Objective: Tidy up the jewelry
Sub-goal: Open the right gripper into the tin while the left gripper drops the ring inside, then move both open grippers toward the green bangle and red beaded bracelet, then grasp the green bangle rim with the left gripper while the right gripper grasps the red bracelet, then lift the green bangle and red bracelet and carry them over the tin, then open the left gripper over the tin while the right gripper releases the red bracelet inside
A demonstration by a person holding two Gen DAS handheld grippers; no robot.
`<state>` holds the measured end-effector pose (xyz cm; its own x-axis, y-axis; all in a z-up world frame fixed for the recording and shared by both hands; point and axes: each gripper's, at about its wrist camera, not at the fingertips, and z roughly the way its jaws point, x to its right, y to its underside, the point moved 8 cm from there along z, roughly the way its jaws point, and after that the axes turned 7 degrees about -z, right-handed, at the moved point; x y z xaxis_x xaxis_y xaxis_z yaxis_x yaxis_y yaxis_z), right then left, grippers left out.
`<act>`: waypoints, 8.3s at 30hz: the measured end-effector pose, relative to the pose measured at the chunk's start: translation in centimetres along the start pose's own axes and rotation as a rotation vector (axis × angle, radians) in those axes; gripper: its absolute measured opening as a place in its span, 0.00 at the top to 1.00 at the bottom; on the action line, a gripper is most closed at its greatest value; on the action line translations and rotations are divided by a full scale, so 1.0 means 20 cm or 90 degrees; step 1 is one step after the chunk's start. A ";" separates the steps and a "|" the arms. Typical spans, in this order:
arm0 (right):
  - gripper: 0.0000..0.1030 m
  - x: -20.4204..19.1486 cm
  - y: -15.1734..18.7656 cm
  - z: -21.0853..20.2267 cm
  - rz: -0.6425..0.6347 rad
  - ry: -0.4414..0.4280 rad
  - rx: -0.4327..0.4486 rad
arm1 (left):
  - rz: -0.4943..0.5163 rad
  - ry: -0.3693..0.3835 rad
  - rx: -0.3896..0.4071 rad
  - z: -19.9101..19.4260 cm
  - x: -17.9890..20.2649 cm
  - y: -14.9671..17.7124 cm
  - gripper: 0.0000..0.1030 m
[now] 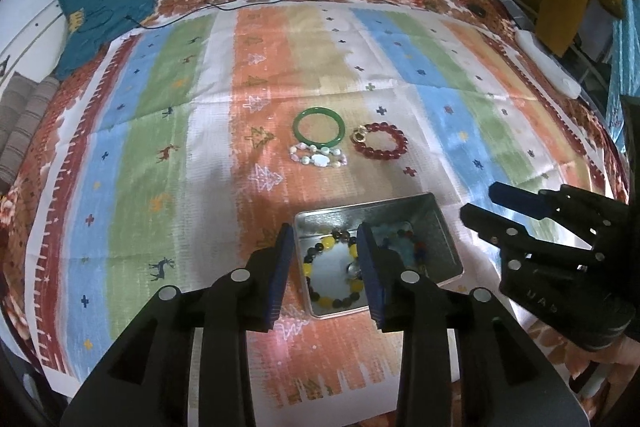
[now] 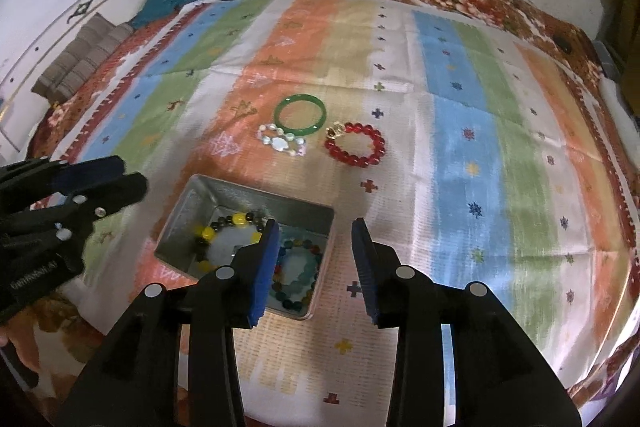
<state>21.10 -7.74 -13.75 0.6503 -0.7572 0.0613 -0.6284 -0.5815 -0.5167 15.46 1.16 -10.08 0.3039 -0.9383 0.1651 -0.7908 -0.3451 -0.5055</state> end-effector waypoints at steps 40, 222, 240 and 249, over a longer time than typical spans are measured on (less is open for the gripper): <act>0.29 0.22 -0.06 0.16 0.069 0.027 -0.045 | -0.019 -0.061 -0.017 0.18 -0.13 -0.12 0.43; 0.86 0.01 -0.24 -0.06 -0.019 -0.016 0.082 | 0.032 0.001 0.083 -0.09 0.04 -0.22 0.93; 0.86 -0.03 -0.07 -0.11 -0.019 -0.028 0.064 | 0.035 0.002 0.062 -0.12 0.04 -0.04 0.90; 0.65 0.08 -0.05 -0.06 0.013 0.012 0.034 | 0.012 -0.019 0.053 -0.10 -0.01 -0.04 0.61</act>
<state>22.22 -8.74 -12.19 0.6289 -0.7747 0.0655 -0.6179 -0.5492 -0.5627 15.03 1.68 -7.99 0.3059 -0.9432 0.1293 -0.7501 -0.3224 -0.5774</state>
